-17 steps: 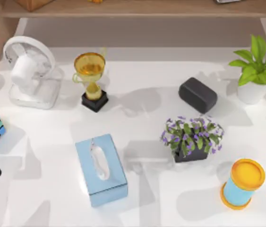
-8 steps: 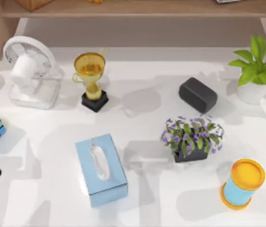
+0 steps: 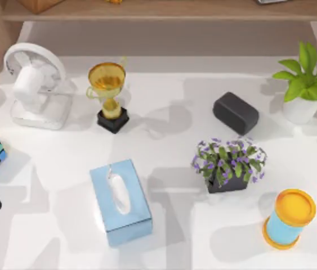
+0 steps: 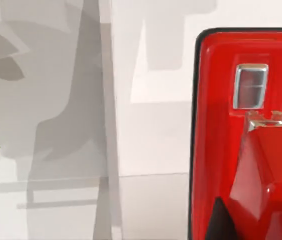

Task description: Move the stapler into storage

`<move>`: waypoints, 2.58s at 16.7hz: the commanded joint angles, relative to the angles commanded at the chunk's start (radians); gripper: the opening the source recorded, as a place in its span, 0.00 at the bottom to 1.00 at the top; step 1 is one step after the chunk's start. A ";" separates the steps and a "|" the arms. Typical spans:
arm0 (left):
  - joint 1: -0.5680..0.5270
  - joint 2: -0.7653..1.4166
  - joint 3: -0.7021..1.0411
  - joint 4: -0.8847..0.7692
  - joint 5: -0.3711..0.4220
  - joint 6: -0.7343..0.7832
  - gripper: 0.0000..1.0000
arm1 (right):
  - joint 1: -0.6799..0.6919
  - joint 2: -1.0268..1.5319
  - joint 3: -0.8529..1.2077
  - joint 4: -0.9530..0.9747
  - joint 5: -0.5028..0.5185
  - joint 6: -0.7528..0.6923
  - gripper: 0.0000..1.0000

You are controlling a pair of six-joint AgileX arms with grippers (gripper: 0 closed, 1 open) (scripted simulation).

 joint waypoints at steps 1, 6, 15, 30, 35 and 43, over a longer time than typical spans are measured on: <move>0.000 0.000 0.000 0.000 0.000 0.000 1.00 | -0.005 0.029 0.036 -0.013 -0.002 -0.005 0.00; 0.000 0.000 0.000 0.000 0.000 0.000 1.00 | -0.057 0.225 0.226 -0.050 -0.008 -0.056 0.00; 0.000 0.000 0.000 0.000 0.000 0.000 1.00 | -0.116 0.447 0.336 -0.129 -0.013 -0.147 0.00; 0.000 0.000 0.000 0.000 0.000 0.000 1.00 | -0.121 0.332 0.432 -0.142 0.028 -0.046 0.00; 0.000 0.000 0.000 0.000 0.000 0.000 1.00 | -0.125 0.247 0.435 -0.134 0.037 -0.005 0.00; 0.000 0.000 0.000 0.000 0.000 0.000 1.00 | -0.126 0.165 0.423 -0.126 0.029 0.032 0.00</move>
